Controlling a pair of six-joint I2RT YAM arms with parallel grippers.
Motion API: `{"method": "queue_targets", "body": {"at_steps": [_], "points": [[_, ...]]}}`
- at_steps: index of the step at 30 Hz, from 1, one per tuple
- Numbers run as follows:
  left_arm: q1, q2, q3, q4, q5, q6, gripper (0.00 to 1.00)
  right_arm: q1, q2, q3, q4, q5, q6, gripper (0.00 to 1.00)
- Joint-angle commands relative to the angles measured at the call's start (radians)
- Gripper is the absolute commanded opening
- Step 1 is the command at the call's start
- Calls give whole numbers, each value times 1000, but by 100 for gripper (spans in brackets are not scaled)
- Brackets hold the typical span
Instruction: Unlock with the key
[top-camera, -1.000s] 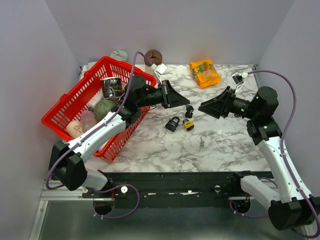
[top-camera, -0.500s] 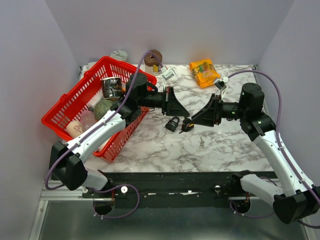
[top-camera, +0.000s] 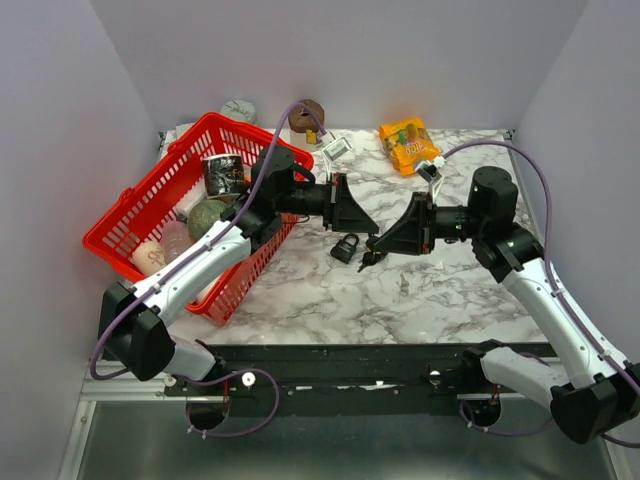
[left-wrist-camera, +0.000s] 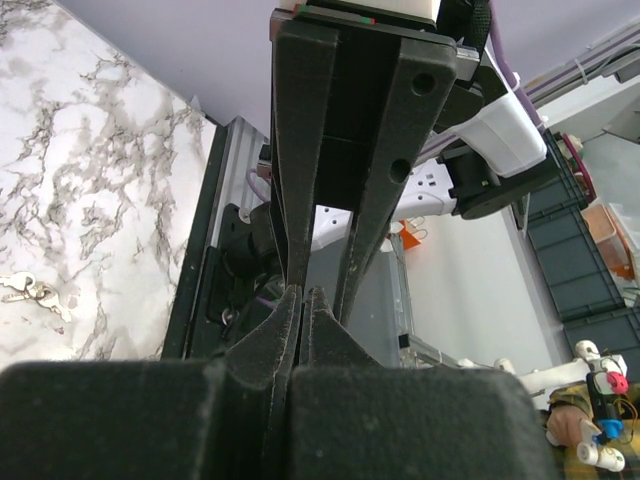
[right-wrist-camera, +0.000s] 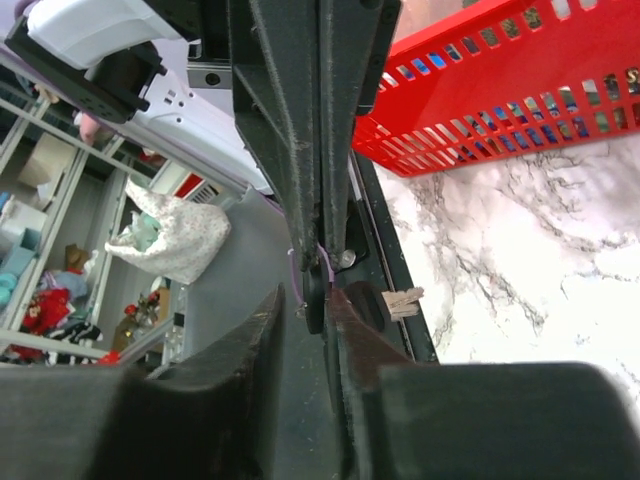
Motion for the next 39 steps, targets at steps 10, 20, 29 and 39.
{"method": "queue_targets", "body": {"at_steps": [10, 20, 29, 39], "points": [[1, -20, 35, -136, -76, 105, 63, 17, -10, -59, 120, 111, 105, 1], [-21, 44, 320, -760, -795, 576, 99, -100, -102, -180, 121, 389, 200, 1], [-68, 87, 312, -805, -981, 646, 99, -179, -292, -275, 72, 564, 244, 1], [-111, 328, 457, -862, -1082, 664, 99, -177, -409, -292, 12, 645, 250, 1]]}}
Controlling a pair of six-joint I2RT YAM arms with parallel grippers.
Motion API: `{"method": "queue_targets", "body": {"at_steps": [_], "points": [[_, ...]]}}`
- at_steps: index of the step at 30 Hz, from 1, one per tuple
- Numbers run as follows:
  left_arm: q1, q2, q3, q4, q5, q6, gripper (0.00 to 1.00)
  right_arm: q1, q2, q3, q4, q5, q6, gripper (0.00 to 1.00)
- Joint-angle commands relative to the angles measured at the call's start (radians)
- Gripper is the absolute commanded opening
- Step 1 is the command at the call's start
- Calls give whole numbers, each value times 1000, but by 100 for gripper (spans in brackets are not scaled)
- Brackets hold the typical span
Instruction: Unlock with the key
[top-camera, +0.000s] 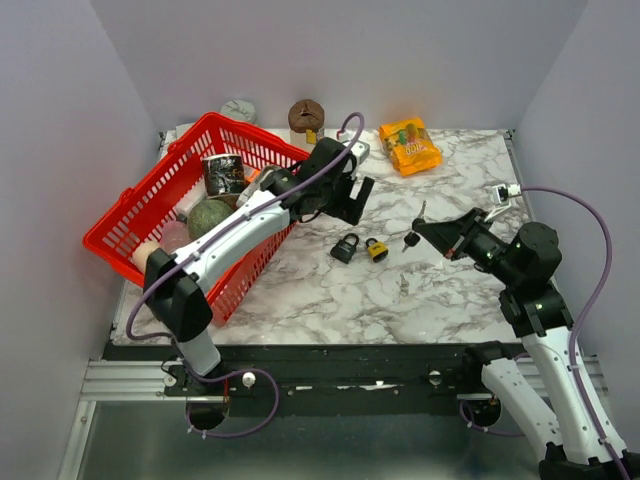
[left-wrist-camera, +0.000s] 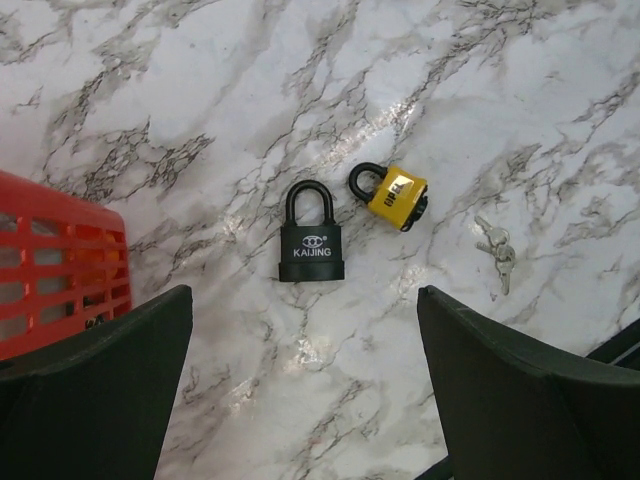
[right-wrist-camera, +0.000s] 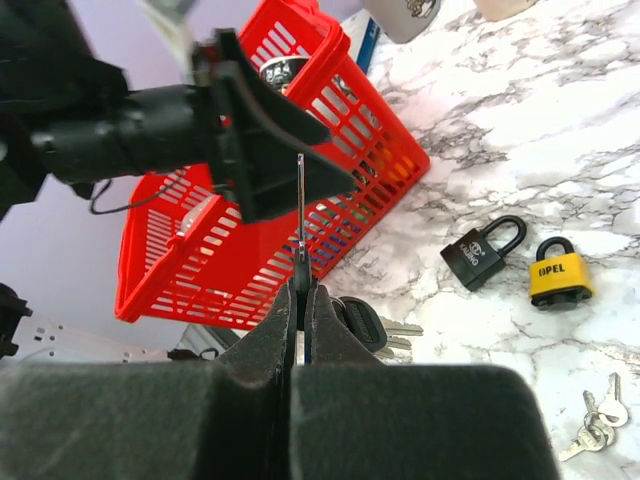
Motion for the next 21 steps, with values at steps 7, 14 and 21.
{"method": "queue_targets", "body": {"at_steps": [7, 14, 21], "points": [[-26, 304, 177, -118, 18, 115, 99, -4, -6, -5, -42, 29, 9, 1], [-24, 424, 204, -126, 109, 115, 99, -4, 12, 24, -80, 17, -40, 1], [-18, 500, 220, -143, 92, 122, 99, -4, 60, 35, -79, -14, -40, 1]]}}
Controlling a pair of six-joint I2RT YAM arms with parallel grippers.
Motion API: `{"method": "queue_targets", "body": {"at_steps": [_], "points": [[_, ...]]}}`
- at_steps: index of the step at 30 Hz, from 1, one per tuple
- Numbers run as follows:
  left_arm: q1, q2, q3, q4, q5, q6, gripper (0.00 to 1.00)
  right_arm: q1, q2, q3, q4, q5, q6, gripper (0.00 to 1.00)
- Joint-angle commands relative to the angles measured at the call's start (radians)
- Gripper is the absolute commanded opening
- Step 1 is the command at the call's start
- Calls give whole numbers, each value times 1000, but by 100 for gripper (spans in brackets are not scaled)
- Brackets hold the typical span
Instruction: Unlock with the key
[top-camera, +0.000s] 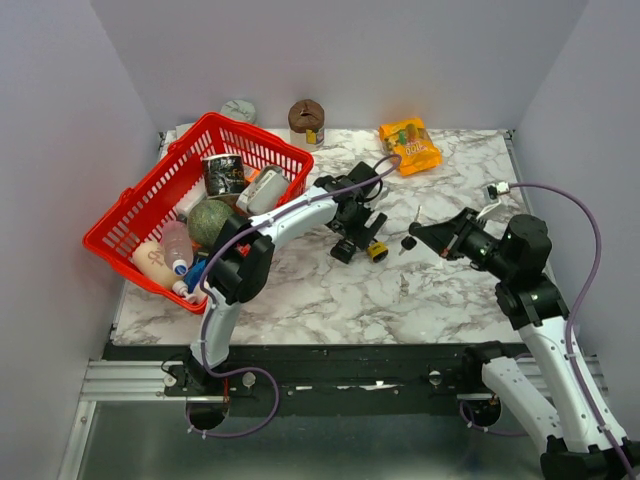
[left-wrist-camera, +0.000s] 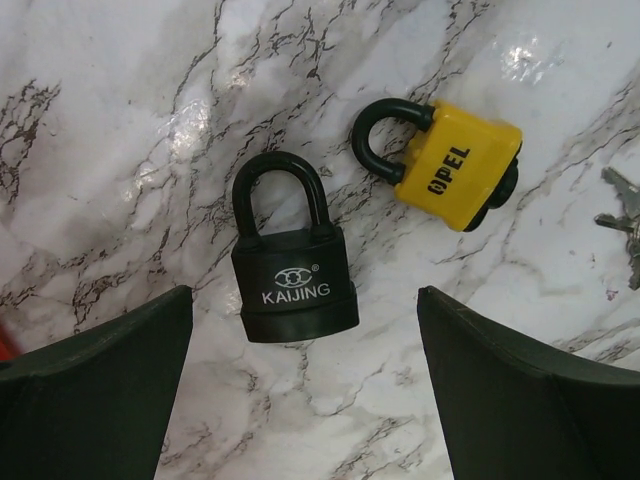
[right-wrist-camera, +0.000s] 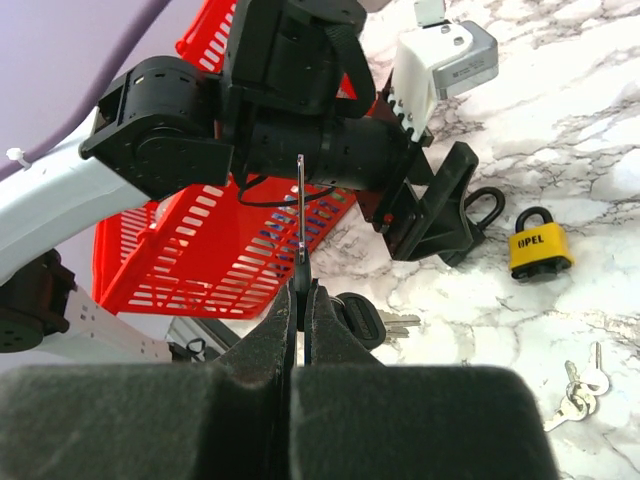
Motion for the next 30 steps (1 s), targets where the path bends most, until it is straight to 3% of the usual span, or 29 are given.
{"method": "queue_targets", "body": {"at_steps": [1, 15, 30], "points": [[7, 42, 41, -32, 16, 15, 99, -4, 21, 25, -10, -33, -8, 1], [20, 71, -44, 20, 61, 1, 96, -5, 14, 16, -4, -27, -6, 1], [22, 85, -111, 48, 53, -14, 68, -4, 10, 18, -1, -28, -3, 1]]}}
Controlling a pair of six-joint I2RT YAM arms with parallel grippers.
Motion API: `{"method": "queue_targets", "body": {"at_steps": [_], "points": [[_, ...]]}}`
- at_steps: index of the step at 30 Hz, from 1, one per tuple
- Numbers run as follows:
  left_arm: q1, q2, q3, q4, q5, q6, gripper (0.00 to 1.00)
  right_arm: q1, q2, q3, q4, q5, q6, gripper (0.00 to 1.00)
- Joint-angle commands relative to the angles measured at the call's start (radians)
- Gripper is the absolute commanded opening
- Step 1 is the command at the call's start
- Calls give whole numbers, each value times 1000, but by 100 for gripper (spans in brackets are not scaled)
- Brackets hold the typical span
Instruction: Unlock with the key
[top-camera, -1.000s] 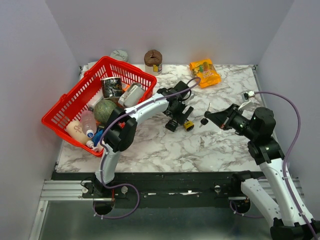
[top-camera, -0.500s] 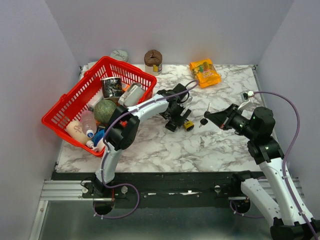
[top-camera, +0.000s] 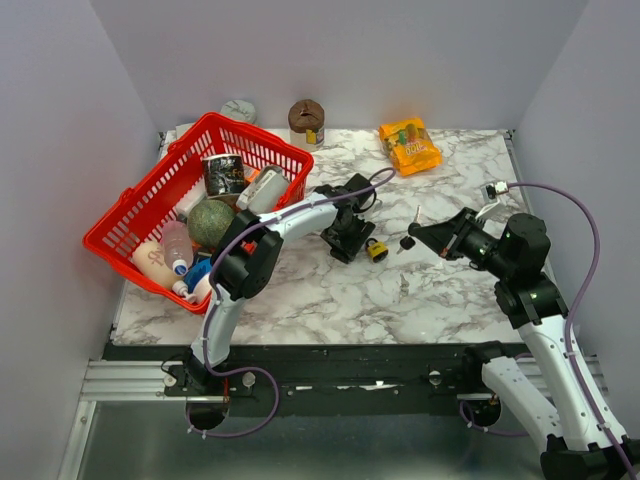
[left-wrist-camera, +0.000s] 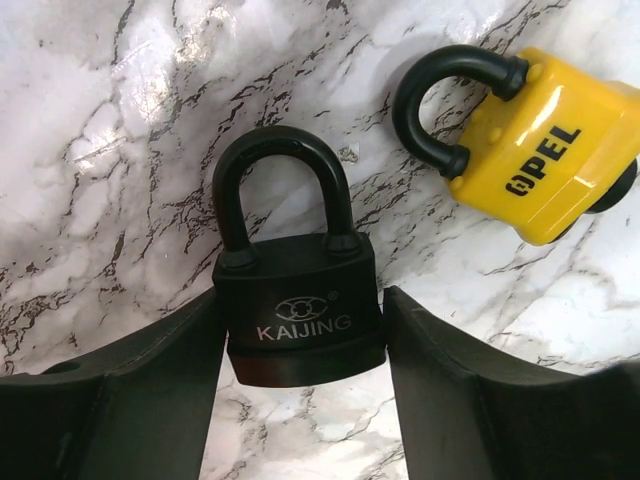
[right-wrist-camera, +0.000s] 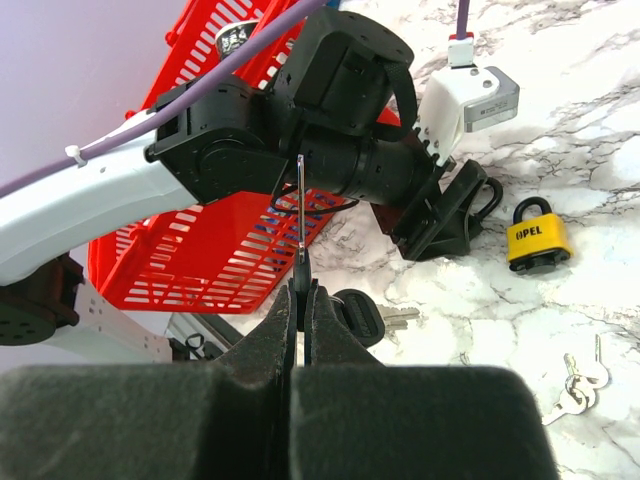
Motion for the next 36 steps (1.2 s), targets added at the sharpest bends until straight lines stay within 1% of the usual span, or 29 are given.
{"method": "queue_targets", "body": {"at_steps": [1, 3, 6, 7, 9, 10, 12, 13, 14, 19, 22, 26, 27, 29, 30, 31, 34, 36], "points": [[1, 13, -40, 24, 13, -7, 64, -4, -7, 17, 4, -22, -1, 1], [2, 14, -51, 30, 25, -12, 60, -2, -10, 16, 4, -24, 0, 1], [2, 14, -66, 43, 50, -29, 49, -4, -14, 11, 4, -24, 2, 1], [2, 14, -68, 49, 57, -35, 39, -4, -17, 10, 4, -24, 3, 1], [2, 11, -69, 50, 77, -61, 27, -4, -20, 8, 4, -26, 3, 1], [2, 1, -72, 61, 94, -75, 14, -2, -20, 6, 4, -26, 3, 1], [2, -18, -88, 79, 109, -99, 7, -2, -23, 5, 4, -27, 5, 1], [2, -36, -91, 99, 125, -130, 1, -2, -23, 3, 4, -29, 5, 1], [2, -47, -92, 108, 133, -144, 0, -2, -26, 3, 4, -27, 5, 1], [2, -117, -69, 154, 195, -251, 0, -2, -31, 0, 1, -22, -3, 1], [2, -166, -36, 184, 237, -351, 0, -2, -31, 11, -16, -12, -24, 1], [2, -237, -8, 236, 249, -512, 0, -2, -39, 57, -54, 13, -61, 1], [2, -252, -16, 253, 260, -587, 0, -4, -42, 62, -57, 19, -67, 1], [4, -304, -46, 337, 275, -676, 0, -4, -43, 72, -71, 33, -90, 1], [4, -323, -93, 378, 281, -719, 0, -4, -42, 74, -77, 33, -96, 1], [4, -355, -118, 456, 289, -810, 0, -4, -34, 74, -83, 31, -107, 1], [2, -403, -192, 555, 266, -924, 0, -4, -11, 63, -100, 7, -113, 1], [-6, -423, -219, 570, 228, -942, 0, -2, 7, 62, -109, -4, -113, 1]]}}
